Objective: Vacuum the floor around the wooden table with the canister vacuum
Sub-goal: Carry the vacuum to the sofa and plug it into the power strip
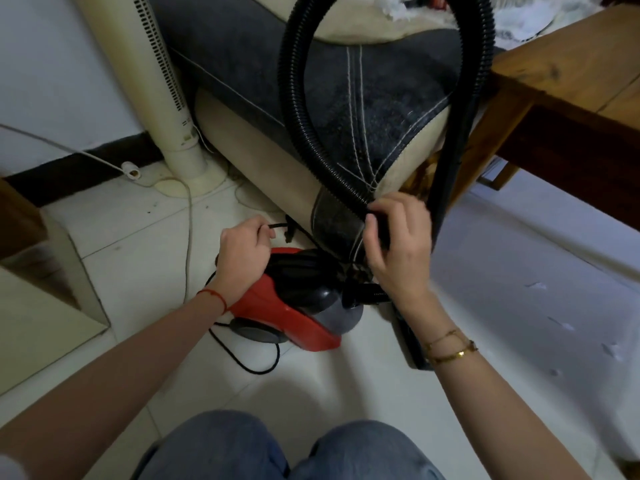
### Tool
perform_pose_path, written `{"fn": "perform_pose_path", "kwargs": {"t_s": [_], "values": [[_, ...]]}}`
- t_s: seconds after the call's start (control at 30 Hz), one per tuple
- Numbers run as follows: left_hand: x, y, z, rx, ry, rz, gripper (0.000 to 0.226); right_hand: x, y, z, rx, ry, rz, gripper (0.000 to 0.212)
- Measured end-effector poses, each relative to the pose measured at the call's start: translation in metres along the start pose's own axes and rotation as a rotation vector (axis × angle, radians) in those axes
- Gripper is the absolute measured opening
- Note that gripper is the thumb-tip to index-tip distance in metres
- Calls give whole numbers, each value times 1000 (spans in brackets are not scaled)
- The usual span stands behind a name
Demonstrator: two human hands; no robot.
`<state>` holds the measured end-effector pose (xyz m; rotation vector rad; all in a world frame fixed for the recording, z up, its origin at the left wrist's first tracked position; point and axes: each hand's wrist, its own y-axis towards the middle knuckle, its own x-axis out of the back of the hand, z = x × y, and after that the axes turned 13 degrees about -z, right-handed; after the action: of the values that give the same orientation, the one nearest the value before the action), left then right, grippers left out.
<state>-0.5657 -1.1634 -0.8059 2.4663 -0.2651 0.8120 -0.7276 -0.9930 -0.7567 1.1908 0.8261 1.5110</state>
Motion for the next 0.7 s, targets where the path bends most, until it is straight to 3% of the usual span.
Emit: {"fn": "perform_pose_path", "kwargs": {"t_s": [0.1, 0.17, 0.27, 0.4, 0.57, 0.7], "values": [[18, -5, 2, -5, -3, -44, 24, -20, -6, 29, 16, 72, 262, 24], [30, -8, 6, -1, -15, -58, 24, -39, -17, 43, -119, 59, 455, 30], [49, -14, 17, 40, -15, -81, 28, -68, -33, 57, -541, 56, 688, 44], [73, -29, 31, 99, -52, -77, 25, -101, -37, 68, -1265, 179, 894, 53], [102, -56, 55, -13, -14, 144, 20, -130, -41, 79, -1924, 557, 671, 41], [121, -84, 74, -130, 110, 356, 20, -152, -43, 93, -2094, 639, 510, 36]]}}
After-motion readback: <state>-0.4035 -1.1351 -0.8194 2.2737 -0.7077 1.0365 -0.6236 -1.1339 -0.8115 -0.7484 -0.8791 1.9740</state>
